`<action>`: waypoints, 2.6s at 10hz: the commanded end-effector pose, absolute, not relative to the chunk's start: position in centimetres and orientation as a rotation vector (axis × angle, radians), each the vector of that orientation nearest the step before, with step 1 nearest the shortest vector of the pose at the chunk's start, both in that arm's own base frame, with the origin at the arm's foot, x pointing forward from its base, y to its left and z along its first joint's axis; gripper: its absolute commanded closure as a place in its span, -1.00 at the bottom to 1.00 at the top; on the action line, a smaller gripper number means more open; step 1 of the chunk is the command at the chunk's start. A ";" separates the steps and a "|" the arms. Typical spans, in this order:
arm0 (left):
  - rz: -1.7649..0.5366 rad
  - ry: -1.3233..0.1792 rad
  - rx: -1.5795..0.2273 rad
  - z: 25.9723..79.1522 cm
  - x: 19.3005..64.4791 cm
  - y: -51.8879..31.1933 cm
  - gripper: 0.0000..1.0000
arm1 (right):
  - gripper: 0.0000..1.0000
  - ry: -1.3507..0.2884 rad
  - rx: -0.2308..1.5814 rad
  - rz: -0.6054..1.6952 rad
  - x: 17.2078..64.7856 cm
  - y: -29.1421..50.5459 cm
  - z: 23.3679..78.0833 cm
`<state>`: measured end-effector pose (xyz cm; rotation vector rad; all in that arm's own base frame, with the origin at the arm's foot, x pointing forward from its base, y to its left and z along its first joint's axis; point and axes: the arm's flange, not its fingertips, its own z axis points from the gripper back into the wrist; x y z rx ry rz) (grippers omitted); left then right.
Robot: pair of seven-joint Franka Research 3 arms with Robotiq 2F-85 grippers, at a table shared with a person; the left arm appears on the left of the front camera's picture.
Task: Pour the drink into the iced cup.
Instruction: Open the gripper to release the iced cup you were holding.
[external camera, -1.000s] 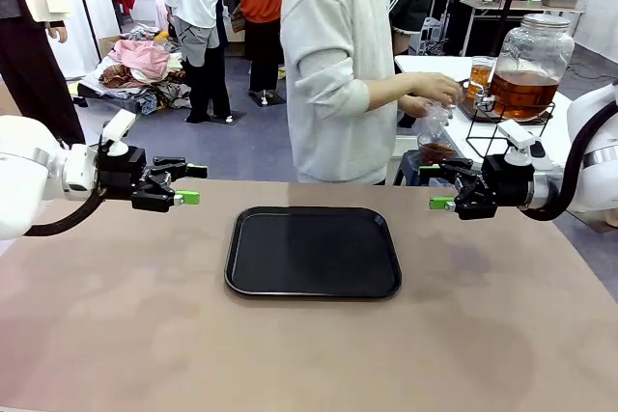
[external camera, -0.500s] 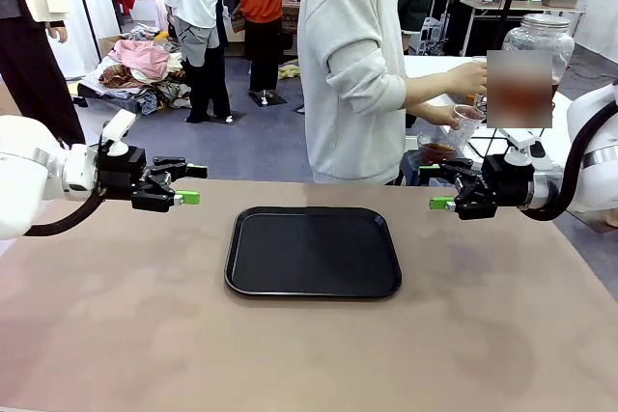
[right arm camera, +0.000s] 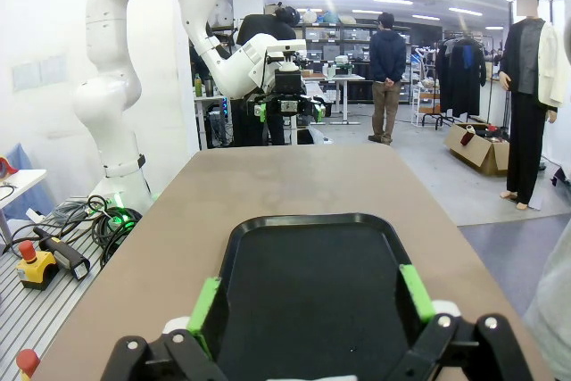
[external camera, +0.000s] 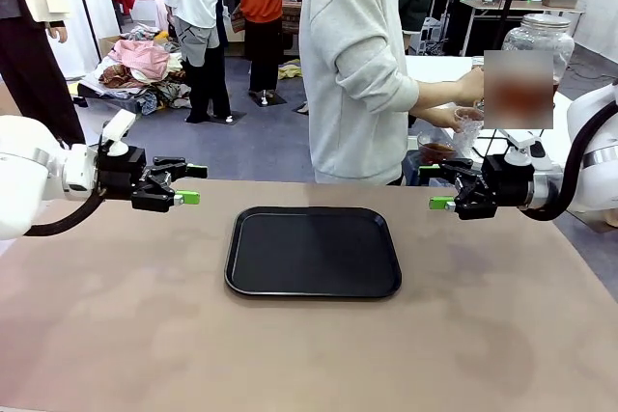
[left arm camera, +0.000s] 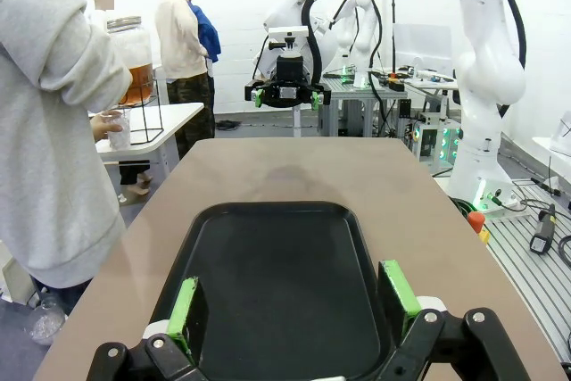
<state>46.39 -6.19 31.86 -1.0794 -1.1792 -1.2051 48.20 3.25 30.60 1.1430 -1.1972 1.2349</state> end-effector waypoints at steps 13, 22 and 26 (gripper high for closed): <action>-1.207 -1.181 -1.085 32.1 46.4 -6.3 -1.00 | -1.00 -1.189 1.142 1.237 48.5 3.4 30.9; -1.207 -1.181 -1.085 32.1 46.4 -6.3 -1.00 | -1.00 -1.189 1.142 1.237 48.5 3.4 30.9; -1.207 -1.181 -1.085 32.1 46.4 -6.3 -1.00 | -1.00 -1.189 1.142 1.237 48.5 3.4 30.9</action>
